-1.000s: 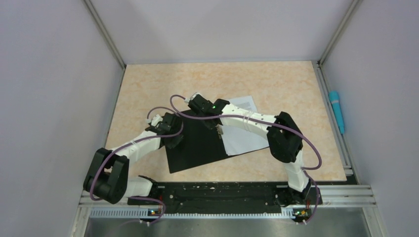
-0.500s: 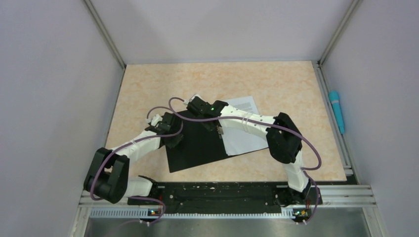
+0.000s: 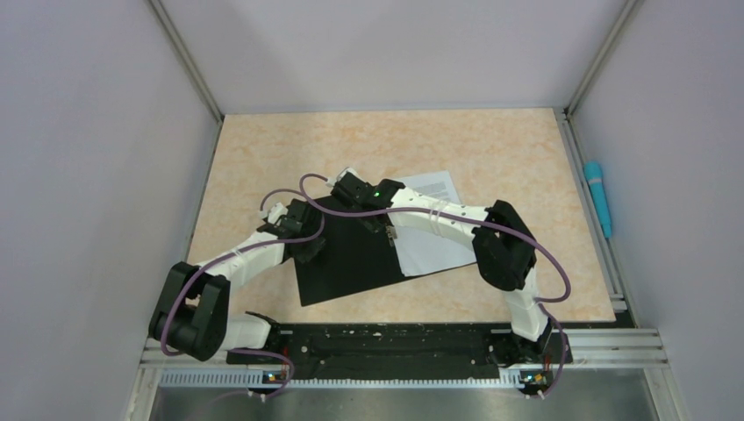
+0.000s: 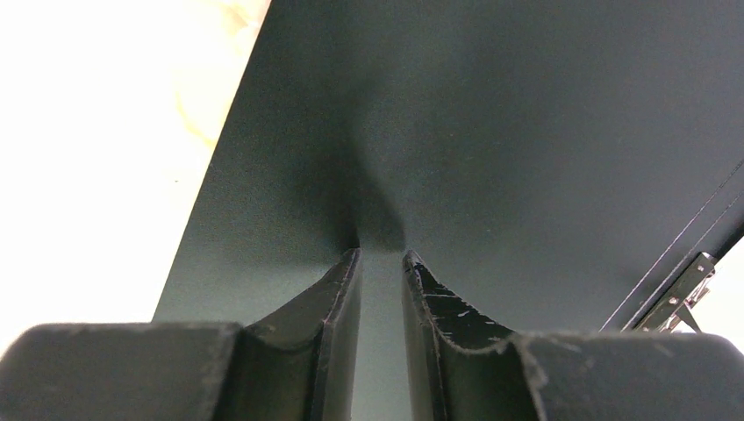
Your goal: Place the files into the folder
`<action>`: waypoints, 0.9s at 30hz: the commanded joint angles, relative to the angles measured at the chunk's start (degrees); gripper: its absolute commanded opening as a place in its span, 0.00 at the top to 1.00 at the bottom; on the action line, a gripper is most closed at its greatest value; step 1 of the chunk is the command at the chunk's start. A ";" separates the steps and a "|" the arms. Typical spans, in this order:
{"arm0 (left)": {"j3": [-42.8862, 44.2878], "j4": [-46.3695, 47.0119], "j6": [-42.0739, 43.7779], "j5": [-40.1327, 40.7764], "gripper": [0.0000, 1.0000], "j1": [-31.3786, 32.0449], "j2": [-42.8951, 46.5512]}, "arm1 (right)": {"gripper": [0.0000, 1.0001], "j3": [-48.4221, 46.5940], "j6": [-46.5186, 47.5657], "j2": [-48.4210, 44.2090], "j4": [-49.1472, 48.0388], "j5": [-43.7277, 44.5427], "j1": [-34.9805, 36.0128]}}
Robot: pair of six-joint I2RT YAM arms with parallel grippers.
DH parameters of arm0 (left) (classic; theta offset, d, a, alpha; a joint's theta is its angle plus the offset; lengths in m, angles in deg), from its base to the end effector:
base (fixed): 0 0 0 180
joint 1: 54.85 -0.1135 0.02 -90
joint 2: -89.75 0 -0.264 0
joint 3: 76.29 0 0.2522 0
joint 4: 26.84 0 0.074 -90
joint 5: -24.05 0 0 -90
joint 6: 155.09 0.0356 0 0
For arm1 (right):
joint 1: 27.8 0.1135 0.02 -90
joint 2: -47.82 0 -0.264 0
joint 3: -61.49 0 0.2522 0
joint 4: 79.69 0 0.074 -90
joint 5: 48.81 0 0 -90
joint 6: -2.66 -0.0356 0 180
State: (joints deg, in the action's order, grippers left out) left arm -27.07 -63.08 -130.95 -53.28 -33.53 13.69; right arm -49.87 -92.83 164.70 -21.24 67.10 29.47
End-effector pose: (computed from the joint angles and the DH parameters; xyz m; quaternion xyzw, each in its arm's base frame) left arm 0.2177 -0.0766 0.1589 -0.3901 0.8848 -0.0818 0.2416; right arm 0.2493 0.3591 0.2294 -0.3692 0.8763 -0.0722 0.3011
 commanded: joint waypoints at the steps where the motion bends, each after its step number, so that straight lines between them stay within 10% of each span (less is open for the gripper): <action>1: -2.34 -2.99 0.49 -0.19 0.70 -0.58 -3.34 | 0.89 -0.57 0.44 0.66 0.67 0.82 0.71; 27: -2.90 -2.70 -0.30 -2.40 0.66 -2.46 -2.94 | 0.94 4.16 -0.83 -0.93 -1.82 0.13 0.66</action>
State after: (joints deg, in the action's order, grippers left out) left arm -26.91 -62.51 -131.19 -56.10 -35.39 13.45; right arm -46.74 -92.99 164.97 -22.05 66.64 29.47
